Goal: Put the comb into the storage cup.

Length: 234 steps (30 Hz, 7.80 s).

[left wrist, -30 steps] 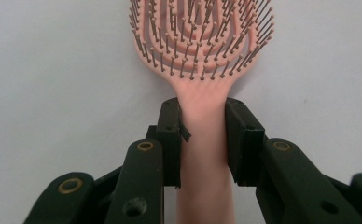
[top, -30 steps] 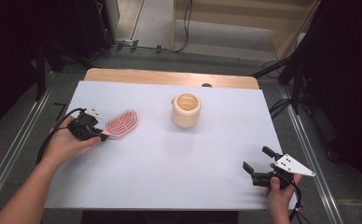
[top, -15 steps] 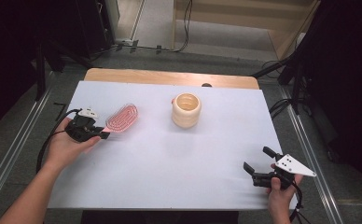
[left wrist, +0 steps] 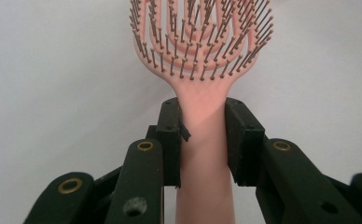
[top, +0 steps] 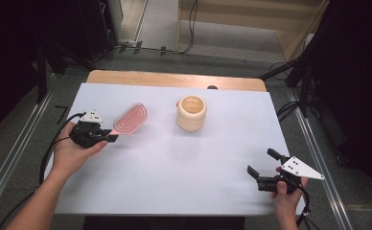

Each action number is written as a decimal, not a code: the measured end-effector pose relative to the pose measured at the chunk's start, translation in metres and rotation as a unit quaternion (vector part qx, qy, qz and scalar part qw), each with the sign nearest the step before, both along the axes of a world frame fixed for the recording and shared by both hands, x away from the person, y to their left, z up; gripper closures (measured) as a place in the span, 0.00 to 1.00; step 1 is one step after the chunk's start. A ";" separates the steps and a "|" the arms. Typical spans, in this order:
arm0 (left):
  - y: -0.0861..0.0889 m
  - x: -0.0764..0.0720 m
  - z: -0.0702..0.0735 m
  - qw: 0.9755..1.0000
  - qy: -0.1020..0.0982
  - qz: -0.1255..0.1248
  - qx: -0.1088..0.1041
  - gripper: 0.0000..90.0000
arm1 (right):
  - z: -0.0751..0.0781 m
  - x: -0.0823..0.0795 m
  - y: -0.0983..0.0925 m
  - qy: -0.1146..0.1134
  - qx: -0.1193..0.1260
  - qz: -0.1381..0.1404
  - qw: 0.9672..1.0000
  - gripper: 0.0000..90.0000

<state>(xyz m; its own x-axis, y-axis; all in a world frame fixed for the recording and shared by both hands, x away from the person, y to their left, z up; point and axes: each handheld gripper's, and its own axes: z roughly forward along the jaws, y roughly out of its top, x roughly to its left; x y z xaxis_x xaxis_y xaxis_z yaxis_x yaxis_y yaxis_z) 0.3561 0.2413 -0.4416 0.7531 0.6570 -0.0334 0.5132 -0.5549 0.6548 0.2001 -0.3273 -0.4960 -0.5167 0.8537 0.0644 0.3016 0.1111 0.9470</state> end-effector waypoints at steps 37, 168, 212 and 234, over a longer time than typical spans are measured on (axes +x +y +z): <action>-0.040 -0.032 0.017 0.993 -0.066 -0.018 -0.100 0.78 | 0.060 0.045 0.085 0.010 0.042 0.099 0.994 0.00; -0.093 -0.077 -0.011 0.963 -0.150 0.009 -0.225 0.00 | 0.095 0.093 0.179 0.056 0.168 0.109 0.978 0.69; 0.035 -0.107 -0.038 0.957 -0.190 0.098 -0.197 0.00 | 0.110 0.105 0.166 0.038 0.153 0.100 0.982 0.69; 0.042 -0.110 -0.046 0.955 -0.187 0.108 -0.204 0.00 | 0.121 0.114 0.155 0.027 0.151 0.090 0.984 0.69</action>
<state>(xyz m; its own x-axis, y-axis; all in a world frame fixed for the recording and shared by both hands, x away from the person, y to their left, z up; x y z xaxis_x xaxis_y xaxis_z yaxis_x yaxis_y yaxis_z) 0.2460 0.2833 -0.4876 0.6118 0.7874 -0.0755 0.2747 -0.1220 0.9538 0.3139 -0.1721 -0.3751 -0.6473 0.6861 0.3321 0.3532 -0.1161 0.9283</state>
